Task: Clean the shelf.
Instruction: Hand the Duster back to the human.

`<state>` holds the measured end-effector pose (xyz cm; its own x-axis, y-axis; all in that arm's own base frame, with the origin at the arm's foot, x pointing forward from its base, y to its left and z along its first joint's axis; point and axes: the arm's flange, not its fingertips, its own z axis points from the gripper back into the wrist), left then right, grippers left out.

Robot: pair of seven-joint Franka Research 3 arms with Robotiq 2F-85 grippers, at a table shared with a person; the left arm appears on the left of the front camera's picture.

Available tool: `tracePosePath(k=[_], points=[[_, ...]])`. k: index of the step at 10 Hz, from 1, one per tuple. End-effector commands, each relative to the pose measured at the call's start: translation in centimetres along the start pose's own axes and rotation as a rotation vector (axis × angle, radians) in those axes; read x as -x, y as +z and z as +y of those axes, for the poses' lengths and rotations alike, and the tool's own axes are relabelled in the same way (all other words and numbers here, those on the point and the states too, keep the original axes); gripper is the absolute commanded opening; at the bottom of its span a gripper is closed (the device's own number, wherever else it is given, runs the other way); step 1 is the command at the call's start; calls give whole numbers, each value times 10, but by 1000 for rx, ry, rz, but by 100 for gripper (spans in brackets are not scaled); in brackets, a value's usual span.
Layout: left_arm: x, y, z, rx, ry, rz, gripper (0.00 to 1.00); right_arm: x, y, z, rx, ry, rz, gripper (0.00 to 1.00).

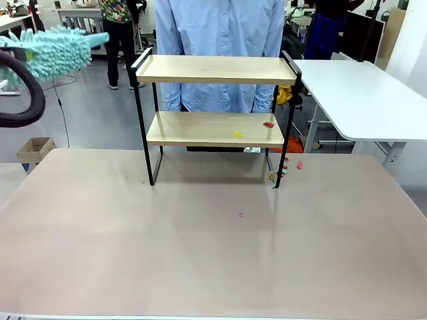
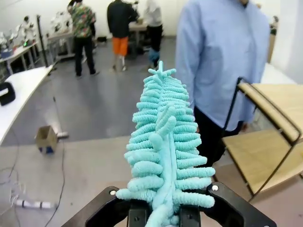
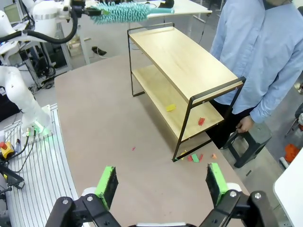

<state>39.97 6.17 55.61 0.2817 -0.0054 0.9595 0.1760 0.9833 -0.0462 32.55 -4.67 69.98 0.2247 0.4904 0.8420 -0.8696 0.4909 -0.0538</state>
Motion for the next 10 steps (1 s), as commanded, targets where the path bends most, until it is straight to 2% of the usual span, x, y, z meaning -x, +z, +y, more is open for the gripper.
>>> tracePosePath(k=[1, 5, 7, 8, 10], points=[[21, -21, -2, -48, 21, 25, 18, -1, 2, 0, -1, 2, 7, 100], [120, -42, -20, -95, 43, 127, 18, -1, 2, 0, -1, 2, 7, 100], [131, -40, -22, -87, 66, 114, 18, -1, 2, 0, -1, 2, 7, 100], [113, -30, -19, -82, 65, 160, 18, -1, 2, 0, -1, 2, 7, 100], [113, -30, -19, -82, 65, 160, 18, -1, 2, 0, -1, 2, 7, 100]])
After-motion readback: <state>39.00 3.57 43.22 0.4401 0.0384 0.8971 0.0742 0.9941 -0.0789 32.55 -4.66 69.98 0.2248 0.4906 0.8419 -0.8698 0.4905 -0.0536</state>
